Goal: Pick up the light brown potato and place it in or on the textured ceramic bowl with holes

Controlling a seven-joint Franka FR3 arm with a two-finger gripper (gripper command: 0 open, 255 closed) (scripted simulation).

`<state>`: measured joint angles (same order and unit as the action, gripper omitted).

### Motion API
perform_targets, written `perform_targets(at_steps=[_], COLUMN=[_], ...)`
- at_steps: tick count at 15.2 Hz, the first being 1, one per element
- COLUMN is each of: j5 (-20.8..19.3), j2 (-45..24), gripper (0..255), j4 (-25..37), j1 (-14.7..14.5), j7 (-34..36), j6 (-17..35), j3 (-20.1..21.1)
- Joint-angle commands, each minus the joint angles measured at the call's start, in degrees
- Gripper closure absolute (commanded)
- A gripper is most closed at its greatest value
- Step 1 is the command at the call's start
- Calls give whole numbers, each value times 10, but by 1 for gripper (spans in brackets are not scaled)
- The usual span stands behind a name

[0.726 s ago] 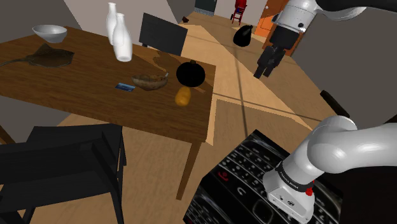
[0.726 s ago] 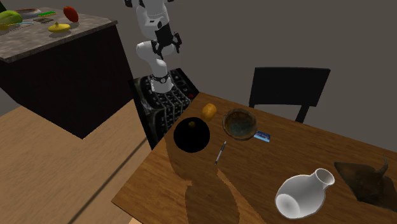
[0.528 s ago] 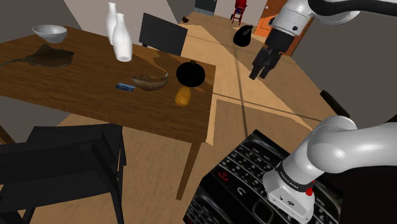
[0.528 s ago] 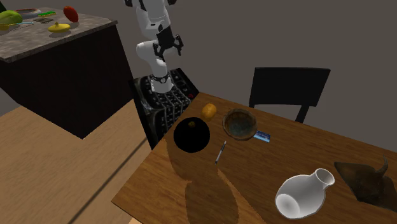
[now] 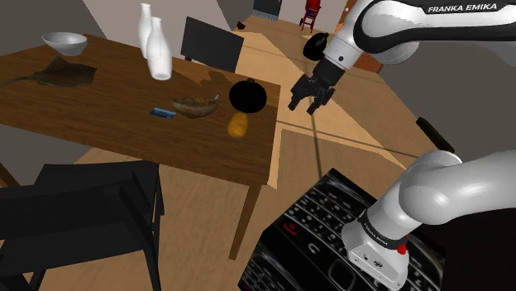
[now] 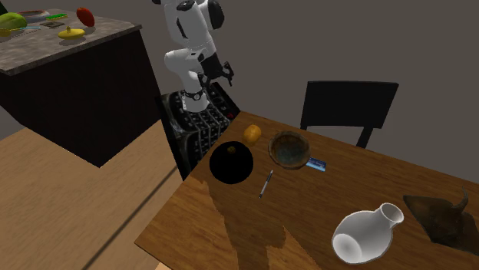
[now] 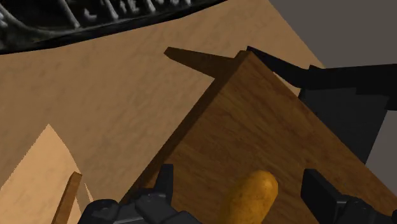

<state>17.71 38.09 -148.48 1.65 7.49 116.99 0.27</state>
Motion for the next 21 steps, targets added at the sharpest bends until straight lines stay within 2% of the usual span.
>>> perform_targets(at_steps=[1, 8, 13, 16, 21], j5=[27, 137, 250, 341, 390], j2=[-29, -171, -289, -361, -406], gripper=[0, 0, 0, 0, 0], j4=[-14, -5, 39, 83, 108], j1=[-2, -25, -54, -69, -75], j7=[19, 55, 41, 9, -26], j6=[63, 261, 379, 433, 456], j3=[8, 21, 15, 12, 19])
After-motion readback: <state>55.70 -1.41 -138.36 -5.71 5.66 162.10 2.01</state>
